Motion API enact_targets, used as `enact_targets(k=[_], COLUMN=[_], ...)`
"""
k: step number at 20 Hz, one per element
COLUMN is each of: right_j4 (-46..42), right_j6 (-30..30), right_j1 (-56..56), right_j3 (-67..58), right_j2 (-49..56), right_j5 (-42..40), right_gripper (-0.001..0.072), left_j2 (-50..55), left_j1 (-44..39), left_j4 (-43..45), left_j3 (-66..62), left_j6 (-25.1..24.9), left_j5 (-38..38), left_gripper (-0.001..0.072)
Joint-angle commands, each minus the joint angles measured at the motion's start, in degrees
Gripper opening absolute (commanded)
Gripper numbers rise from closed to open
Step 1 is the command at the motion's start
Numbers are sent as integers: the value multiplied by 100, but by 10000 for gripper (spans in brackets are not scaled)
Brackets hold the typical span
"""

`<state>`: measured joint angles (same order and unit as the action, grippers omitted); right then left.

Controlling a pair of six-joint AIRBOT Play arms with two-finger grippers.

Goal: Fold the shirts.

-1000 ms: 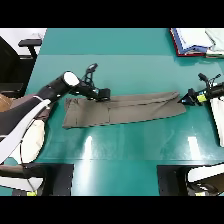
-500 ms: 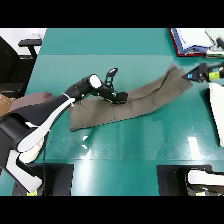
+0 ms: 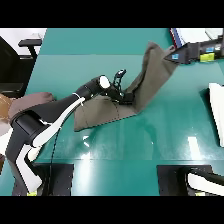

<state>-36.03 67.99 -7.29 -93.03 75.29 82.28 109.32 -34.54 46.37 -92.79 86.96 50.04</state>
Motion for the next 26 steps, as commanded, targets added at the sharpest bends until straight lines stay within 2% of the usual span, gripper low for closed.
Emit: enact_targets(k=[1,6,10,11,12,13,14,15,16,18,21,23,25,26], right_j4=[48,59,516,658,675,654,570,367,-50,-837,-1528,-1611,-1554,-1436], right_j6=[15,15,-170,-448,-509,-507,-503,-448,-280,-20,404,573,590,592], right_j1=[-734,-2201,-3851,-4183,-4415,-4513,-4507,-4404,-4240,-3788,-2691,-1880,-1200,-949], right_j3=[-96,-96,-98,-98,-98,-105,-109,-107,-70,306,1279,1836,2221,2310], right_j2=[-33,286,1080,1320,1530,1685,1792,1843,1825,1602,1117,977,1058,1200], right_j5=[-326,-940,-2159,-2398,-2481,-2369,-2092,-1792,-1545,-1456,-1526,-1519,-1495,-1447], right_gripper=[14,14,17,132,449,597,585,518,497,497,497,517,633,632], left_j2=[-63,-1615,-2977,-3233,-3427,-3585,-3694,-3753,-3781,-3777,-3777,-3777,-3775,-3755], left_j1=[407,1893,3174,3438,3639,3816,3939,4006,4004,4004,4004,3980,3980,3980], left_j4=[149,1443,2149,2201,2214,2214,2214,2214,2243,2218,2218,2166,1945,1869], left_j3=[-402,-573,-570,-573,-570,-570,-570,-570,-570,-570,-568,-568,-553,-553], left_j6=[2,7,4,4,4,4,0,-2,-26,-46,-44,-39,-42,-42], left_j5=[791,1467,1606,1628,1659,1690,1714,1759,1812,1967,2009,2011,1963,1954], left_gripper=[27,27,28,28,28,28,28,28,28,28,28,28,28,28])
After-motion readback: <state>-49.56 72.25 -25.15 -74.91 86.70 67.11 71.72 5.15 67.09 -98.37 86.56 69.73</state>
